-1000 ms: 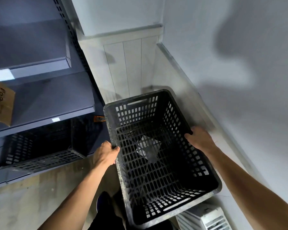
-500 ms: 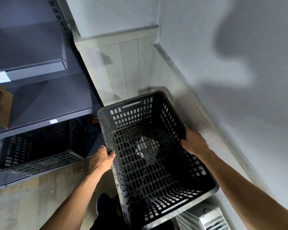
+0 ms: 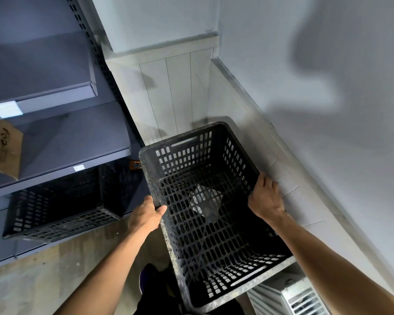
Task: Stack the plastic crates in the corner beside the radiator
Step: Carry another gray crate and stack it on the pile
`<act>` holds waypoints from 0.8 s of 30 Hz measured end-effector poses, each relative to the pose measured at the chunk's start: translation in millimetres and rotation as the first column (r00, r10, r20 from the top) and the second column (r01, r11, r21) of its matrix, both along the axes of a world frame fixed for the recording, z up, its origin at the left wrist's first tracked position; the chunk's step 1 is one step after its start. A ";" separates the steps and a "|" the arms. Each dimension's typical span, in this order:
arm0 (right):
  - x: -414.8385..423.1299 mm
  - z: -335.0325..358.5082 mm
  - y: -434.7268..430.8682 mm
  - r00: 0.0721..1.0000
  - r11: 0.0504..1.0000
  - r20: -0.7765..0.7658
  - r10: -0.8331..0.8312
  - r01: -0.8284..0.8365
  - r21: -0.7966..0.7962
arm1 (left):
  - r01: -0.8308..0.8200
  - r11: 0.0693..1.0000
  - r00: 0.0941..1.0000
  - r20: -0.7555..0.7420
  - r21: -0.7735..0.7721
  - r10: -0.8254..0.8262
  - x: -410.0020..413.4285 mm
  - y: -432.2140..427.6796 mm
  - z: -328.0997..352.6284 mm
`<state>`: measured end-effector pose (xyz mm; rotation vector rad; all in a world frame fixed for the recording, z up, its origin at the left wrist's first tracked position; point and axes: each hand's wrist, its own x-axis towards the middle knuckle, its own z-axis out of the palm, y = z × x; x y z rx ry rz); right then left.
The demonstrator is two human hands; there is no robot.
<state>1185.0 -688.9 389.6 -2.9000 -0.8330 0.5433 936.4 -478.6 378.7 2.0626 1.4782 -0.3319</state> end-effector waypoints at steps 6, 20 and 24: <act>-20.6 0.1 6.3 0.996 0.999 0.084 0.010 -0.013 0.038 | 0.116 0.974 0.993 -0.054 0.196 -0.107 5.7 0.4 13.0; -151.8 -11.8 46.4 0.947 0.970 -0.208 -0.244 0.244 -0.026 | 0.779 0.576 0.598 -0.015 0.247 -0.801 0.5 63.3 -4.4; -199.5 -21.8 61.2 0.917 0.957 -0.272 -0.291 0.283 -0.069 | 0.874 0.442 0.437 0.069 0.202 -0.897 -1.2 85.8 -5.7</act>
